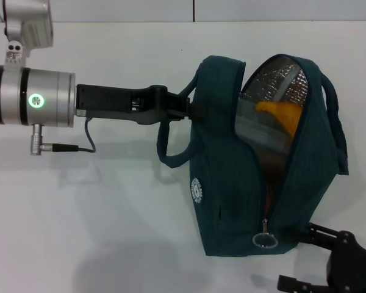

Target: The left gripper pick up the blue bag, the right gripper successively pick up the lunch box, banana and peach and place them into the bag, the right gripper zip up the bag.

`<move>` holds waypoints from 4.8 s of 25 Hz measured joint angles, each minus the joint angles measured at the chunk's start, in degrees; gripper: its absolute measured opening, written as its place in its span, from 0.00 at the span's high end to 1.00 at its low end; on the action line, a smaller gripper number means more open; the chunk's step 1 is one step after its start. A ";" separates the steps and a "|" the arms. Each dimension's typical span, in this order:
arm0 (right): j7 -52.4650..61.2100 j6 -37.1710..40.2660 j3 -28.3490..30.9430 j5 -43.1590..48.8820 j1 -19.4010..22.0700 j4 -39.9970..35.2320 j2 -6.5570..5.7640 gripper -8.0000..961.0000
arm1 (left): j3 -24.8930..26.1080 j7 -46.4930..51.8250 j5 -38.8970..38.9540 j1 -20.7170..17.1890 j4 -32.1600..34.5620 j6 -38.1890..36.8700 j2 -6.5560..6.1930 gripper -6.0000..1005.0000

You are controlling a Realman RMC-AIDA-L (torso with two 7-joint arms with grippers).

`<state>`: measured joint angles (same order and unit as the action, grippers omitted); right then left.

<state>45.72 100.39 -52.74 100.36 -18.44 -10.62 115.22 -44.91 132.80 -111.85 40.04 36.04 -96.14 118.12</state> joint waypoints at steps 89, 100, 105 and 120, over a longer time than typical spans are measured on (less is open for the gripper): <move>0.33 -5.37 -2.03 -3.69 -5.11 4.47 0.79 0.99 | 0.00 -1.11 0.25 -0.23 0.00 -0.44 0.09 0.95; 0.33 -1.81 -1.50 -4.00 -2.65 3.60 0.24 0.99 | 0.00 -1.15 0.42 -0.78 0.00 -0.47 0.09 0.95; 0.33 -0.53 -1.37 -5.49 -1.71 3.06 0.10 0.99 | 0.00 -1.39 0.42 -0.82 0.00 -0.50 0.08 0.95; -0.08 3.79 -0.62 -8.77 -1.96 3.09 0.15 0.98 | 0.29 -6.58 4.64 -2.97 0.04 -1.29 0.39 0.95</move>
<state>45.64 104.18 -53.37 91.59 -20.40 -7.53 115.37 -44.62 126.22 -107.21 37.07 36.08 -97.43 118.51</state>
